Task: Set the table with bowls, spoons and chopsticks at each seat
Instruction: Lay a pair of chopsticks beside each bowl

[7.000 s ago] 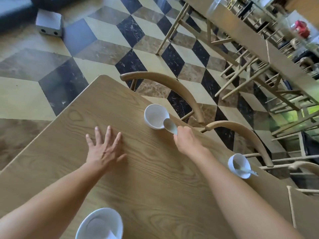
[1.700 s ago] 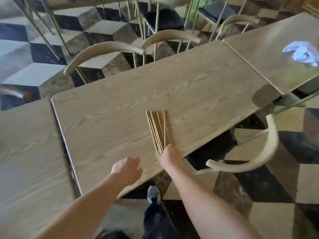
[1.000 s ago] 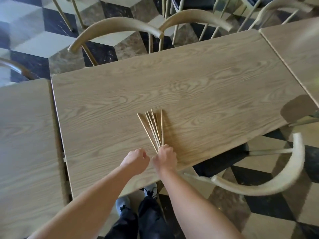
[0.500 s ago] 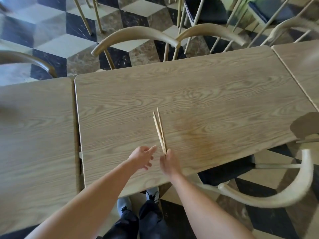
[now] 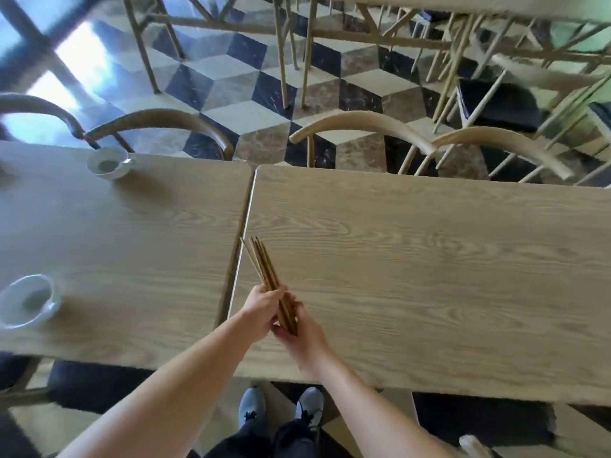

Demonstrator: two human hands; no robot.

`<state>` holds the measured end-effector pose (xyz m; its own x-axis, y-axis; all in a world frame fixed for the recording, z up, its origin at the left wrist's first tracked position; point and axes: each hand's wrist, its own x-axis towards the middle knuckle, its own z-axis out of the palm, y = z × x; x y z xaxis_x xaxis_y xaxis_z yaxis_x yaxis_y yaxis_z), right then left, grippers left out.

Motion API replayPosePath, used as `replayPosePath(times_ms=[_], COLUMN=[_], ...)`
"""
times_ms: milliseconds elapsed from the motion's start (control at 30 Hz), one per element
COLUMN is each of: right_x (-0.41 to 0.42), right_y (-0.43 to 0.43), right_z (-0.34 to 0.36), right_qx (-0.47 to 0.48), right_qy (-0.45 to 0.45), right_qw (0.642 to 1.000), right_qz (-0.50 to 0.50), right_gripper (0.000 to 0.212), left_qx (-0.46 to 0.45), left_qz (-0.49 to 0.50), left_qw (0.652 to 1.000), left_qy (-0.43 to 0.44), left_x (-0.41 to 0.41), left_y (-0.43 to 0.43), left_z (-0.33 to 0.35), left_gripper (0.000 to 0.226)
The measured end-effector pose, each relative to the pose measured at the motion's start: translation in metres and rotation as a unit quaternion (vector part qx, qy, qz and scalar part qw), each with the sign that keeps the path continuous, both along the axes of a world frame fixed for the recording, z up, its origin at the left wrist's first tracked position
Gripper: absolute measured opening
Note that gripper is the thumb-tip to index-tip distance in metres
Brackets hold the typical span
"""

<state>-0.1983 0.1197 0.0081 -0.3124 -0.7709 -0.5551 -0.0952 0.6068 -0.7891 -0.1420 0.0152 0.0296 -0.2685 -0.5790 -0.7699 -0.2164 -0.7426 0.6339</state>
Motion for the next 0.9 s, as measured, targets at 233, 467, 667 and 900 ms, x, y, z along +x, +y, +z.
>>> replayPosePath(times_ms=[233, 467, 667, 900], right_x=[0.044, 0.099, 0.161, 0.24], right_y=[-0.028, -0.037, -0.046, -0.059], right_z=[0.032, 0.068, 0.084, 0.094], right_qx=[0.037, 0.093, 0.126, 0.153], right_qy=[-0.234, -0.255, -0.255, -0.233], right_qw=[0.97, 0.954, 0.947, 0.942], right_qz=[0.049, 0.127, 0.151, 0.187], right_gripper=[0.03, 0.026, 0.04, 0.046], left_qx=[0.058, 0.056, 0.027, -0.003], left_qz=[0.108, 0.108, 0.094, 0.105], left_qw=[0.985, 0.976, 0.973, 0.97], left_qy=[0.124, 0.182, 0.208, 0.219], left_x=[0.111, 0.192, 0.267, 0.351], left_y=[-0.018, -0.012, -0.016, -0.011], left_z=[0.007, 0.02, 0.039, 0.054], left_gripper=[0.021, 0.015, 0.02, 0.024])
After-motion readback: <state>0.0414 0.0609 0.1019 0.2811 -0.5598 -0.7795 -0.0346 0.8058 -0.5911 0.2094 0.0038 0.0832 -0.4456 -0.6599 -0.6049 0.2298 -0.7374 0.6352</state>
